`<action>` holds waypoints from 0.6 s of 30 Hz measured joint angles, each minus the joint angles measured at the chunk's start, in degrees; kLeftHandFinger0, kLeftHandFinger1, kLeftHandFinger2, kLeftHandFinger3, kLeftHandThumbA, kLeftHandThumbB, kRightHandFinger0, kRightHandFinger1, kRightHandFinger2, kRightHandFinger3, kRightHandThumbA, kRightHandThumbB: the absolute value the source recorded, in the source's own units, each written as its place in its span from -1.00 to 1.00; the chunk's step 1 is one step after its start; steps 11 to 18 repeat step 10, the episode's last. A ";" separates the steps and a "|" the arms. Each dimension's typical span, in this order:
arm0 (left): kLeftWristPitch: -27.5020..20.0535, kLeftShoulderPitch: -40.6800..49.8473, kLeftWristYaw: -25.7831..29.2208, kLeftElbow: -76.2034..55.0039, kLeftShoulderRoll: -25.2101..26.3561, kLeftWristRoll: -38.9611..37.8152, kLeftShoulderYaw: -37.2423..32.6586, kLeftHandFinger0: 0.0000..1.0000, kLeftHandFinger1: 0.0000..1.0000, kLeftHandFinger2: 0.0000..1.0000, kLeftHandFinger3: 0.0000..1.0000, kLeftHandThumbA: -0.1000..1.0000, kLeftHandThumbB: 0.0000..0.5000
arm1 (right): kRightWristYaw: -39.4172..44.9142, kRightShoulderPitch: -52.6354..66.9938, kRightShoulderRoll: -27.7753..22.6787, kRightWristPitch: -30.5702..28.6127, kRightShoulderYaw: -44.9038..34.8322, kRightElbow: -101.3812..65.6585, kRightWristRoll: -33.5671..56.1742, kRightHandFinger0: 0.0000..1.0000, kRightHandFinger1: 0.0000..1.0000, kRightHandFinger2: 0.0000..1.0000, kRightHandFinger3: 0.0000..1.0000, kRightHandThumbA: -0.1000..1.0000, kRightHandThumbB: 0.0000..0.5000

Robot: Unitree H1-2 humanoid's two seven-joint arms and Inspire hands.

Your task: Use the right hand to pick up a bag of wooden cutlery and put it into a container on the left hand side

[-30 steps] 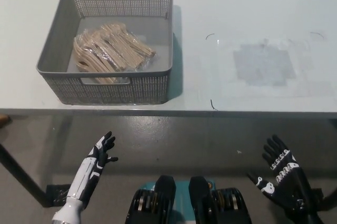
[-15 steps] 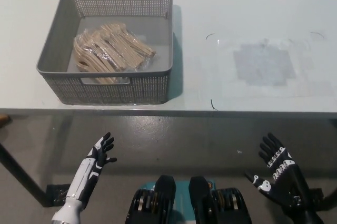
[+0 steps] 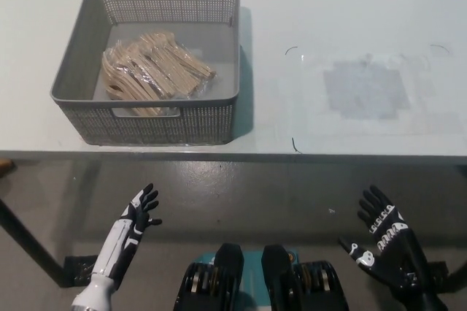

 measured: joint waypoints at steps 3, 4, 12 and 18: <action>0.00 -0.21 0.00 0.01 0.00 0.14 -0.04 0.80 0.86 1.00 1.00 0.94 -0.08 | 0.00 -0.15 -0.02 0.00 0.00 -0.01 0.00 1.00 1.00 1.00 1.00 0.71 -0.39; 0.00 -0.34 0.01 0.01 0.00 0.23 -0.03 0.80 0.86 1.00 1.00 0.94 -0.08 | 0.00 -0.29 -0.03 0.00 0.00 0.01 -0.01 1.00 1.00 1.00 1.00 0.72 -0.38; 0.00 -1.31 0.04 0.00 0.01 0.89 0.01 0.67 0.86 1.00 1.00 0.89 -0.20 | -0.01 -1.67 -0.06 0.00 -0.01 0.21 -0.08 1.00 1.00 1.00 1.00 0.74 -0.33; 0.00 -1.31 0.04 0.00 0.01 0.89 0.01 0.67 0.86 1.00 1.00 0.89 -0.20 | -0.01 -1.67 -0.06 0.00 -0.01 0.21 -0.08 1.00 1.00 1.00 1.00 0.74 -0.33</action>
